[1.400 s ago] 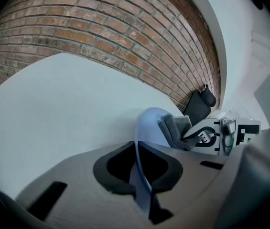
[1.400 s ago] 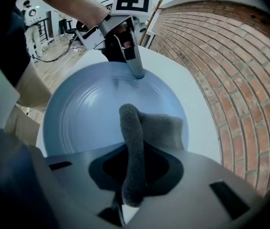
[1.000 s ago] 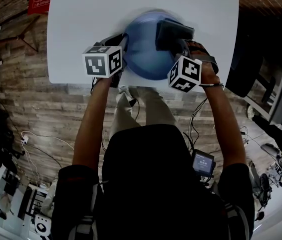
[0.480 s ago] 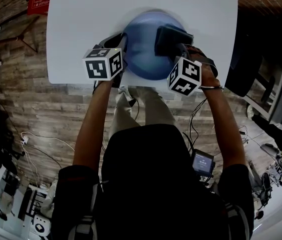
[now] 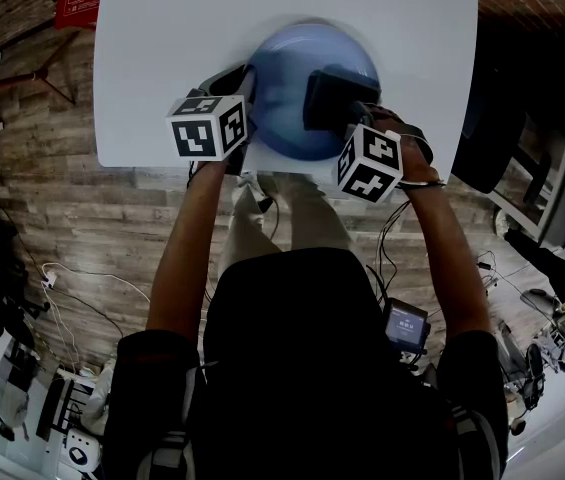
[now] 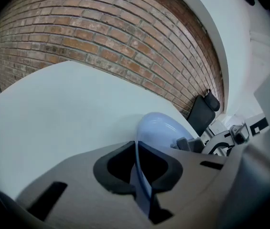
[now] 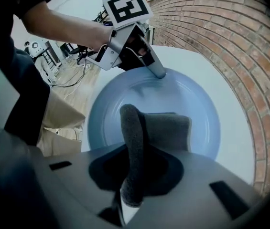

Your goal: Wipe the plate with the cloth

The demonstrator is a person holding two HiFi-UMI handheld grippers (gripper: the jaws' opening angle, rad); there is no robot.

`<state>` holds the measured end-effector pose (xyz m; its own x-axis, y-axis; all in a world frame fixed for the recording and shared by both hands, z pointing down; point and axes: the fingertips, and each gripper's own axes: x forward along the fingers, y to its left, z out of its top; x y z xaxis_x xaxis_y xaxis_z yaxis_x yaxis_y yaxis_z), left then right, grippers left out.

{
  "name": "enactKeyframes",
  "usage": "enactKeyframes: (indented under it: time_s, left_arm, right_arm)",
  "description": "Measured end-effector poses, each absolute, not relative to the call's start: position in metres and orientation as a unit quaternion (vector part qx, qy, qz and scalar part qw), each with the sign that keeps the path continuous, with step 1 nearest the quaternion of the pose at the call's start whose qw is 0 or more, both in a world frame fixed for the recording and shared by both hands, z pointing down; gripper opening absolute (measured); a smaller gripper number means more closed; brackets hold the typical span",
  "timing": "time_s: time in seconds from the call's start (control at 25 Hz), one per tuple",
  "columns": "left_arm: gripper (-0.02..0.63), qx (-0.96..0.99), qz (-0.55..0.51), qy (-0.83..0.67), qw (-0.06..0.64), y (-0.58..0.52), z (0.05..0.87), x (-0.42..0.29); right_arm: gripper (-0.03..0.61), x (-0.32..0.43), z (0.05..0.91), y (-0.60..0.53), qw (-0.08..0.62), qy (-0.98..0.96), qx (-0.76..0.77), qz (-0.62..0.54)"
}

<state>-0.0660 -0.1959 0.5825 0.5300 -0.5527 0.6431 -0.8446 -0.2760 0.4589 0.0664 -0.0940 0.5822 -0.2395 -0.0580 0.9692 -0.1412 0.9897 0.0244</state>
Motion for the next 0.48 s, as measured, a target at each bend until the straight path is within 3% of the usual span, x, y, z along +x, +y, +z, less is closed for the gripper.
enactKeyframes:
  time_s: [0.48]
  left_arm:
    - [0.031,0.777,0.18,-0.447,0.404,-0.196,0.581,-0.065]
  right_arm:
    - [0.058,0.043,0.579,-0.065,0.598,-0.798,0.004,0.071]
